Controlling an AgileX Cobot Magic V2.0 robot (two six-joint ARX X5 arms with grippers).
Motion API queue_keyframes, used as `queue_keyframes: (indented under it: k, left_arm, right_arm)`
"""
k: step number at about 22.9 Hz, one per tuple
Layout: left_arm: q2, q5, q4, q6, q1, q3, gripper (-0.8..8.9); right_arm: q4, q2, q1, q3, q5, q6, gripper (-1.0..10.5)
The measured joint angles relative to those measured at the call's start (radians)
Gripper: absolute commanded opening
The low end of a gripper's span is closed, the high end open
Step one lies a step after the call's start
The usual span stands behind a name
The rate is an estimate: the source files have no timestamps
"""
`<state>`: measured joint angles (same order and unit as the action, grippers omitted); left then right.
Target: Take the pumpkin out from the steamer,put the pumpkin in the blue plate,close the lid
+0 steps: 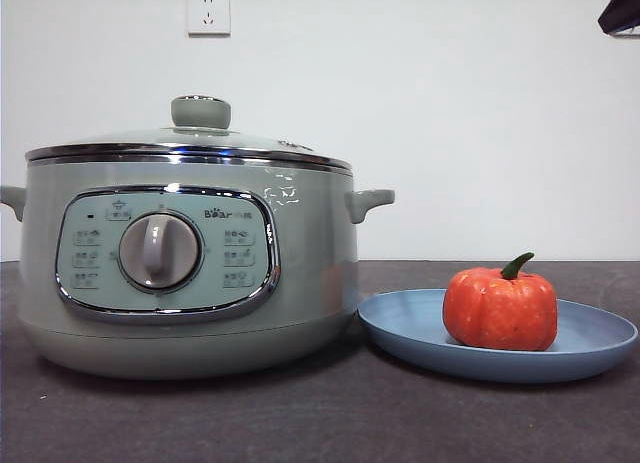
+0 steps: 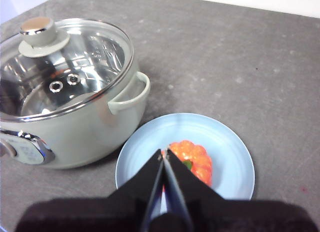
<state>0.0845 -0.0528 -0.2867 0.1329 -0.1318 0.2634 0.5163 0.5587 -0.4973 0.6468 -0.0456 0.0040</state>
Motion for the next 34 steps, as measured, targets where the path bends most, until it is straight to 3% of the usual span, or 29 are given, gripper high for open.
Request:
queue_keyframes:
  k: [5, 9, 19, 34]
  left_arm:
    - [0.0, 0.006, 0.151, 0.005, 0.018, -0.175, -0.04]
    - [-0.001, 0.007, 0.178, -0.003, 0.018, -0.234, -0.04]
    - [-0.002, 0.056, 0.101, -0.074, 0.119, -0.245, -0.04]
    - [-0.002, 0.056, 0.102, -0.074, 0.123, -0.245, -0.04]
  right_arm:
    - [0.007, 0.0, 0.0, 0.0, 0.0, 0.0, 0.0]
    - [0.007, 0.0, 0.0, 0.0, 0.0, 0.0, 0.0]
    - [0.007, 0.0, 0.0, 0.0, 0.0, 0.0, 0.0]
    - [0.007, 0.0, 0.0, 0.0, 0.0, 0.0, 0.0]
